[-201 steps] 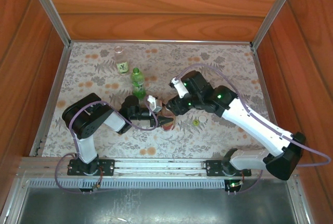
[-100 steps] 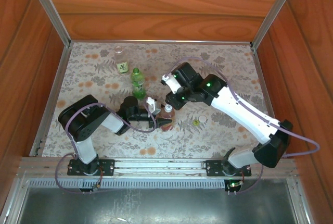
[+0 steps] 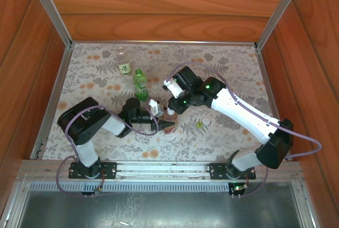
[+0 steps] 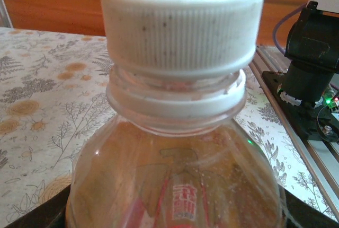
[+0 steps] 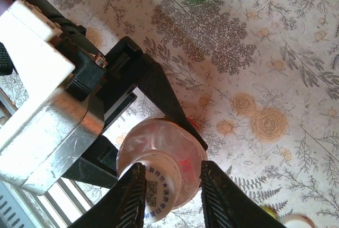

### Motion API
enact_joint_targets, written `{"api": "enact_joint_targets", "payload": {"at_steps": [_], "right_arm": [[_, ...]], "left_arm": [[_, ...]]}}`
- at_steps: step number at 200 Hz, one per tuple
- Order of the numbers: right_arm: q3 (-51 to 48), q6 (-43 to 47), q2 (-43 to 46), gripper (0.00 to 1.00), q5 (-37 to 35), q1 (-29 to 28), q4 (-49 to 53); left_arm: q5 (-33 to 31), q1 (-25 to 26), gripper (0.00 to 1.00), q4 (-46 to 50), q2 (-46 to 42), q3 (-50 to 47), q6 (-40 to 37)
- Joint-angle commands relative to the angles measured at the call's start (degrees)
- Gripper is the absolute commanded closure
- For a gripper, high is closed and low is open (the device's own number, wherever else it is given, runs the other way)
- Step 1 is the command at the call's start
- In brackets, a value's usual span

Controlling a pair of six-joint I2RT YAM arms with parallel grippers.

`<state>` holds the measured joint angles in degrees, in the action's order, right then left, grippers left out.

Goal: Screw on the bottle caps

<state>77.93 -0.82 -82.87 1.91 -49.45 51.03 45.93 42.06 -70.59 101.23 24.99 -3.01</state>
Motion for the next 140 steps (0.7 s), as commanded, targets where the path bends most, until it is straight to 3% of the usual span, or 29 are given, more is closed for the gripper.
{"api": "enact_joint_targets", "payload": {"at_steps": [1,140], "right_arm": [[-1.7,-0.7,-0.6,0.67,0.3,0.2,1.7],[-4.6,-2.6,2.3,0.68,0.7,0.4,0.4]], "left_arm": [[-0.1,-0.2,0.41,3.4,-0.8,-1.1,-0.4],[-0.3,-0.2,0.41,4.0,-0.7,-1.0,-0.2]]}}
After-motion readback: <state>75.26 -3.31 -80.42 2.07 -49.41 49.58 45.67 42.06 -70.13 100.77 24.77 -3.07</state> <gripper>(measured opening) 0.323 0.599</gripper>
